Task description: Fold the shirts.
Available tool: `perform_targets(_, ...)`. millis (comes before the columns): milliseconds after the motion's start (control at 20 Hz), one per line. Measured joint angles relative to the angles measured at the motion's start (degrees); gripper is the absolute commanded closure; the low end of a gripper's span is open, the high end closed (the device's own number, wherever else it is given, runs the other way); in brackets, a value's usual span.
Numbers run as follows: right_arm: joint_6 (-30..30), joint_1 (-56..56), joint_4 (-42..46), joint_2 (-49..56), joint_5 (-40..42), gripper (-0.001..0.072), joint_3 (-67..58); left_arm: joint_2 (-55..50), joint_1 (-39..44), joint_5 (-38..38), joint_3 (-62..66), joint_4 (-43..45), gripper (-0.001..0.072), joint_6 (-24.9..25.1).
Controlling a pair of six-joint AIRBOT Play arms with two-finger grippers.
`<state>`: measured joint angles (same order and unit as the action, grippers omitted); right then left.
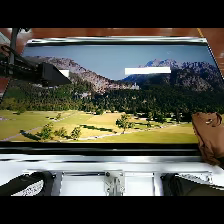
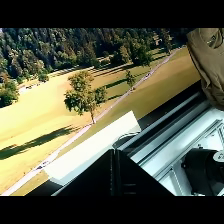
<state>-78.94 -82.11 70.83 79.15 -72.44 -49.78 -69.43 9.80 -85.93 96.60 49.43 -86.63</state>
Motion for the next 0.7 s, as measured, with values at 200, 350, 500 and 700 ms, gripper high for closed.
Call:
perform_targets(200,2.6,0.1,0.1,-3.1,0.8,0.0065,0.0,-0.2,0.2,0.0,0.0,0.1,0.067,0.5)
perform_targets(350,1.8,0.2,3.3,-7.3,-0.6,0.0065,-6.1,-0.3,0.2,0.3,0.0,0.5,0.067,2.7)
perform_targets(500,-3.8,1.4,5.5,-12.9,-1.7,0.0067,-14.6,-1.3,0.2,3.1,0.0,2.6,0.067,5.0)
perform_targets(700,-1.7,10.9,-5.1,-19.3,6.7,0.007,-24.9,-5.1,1.4,11.4,0.0,6.0,0.0674,7.1)
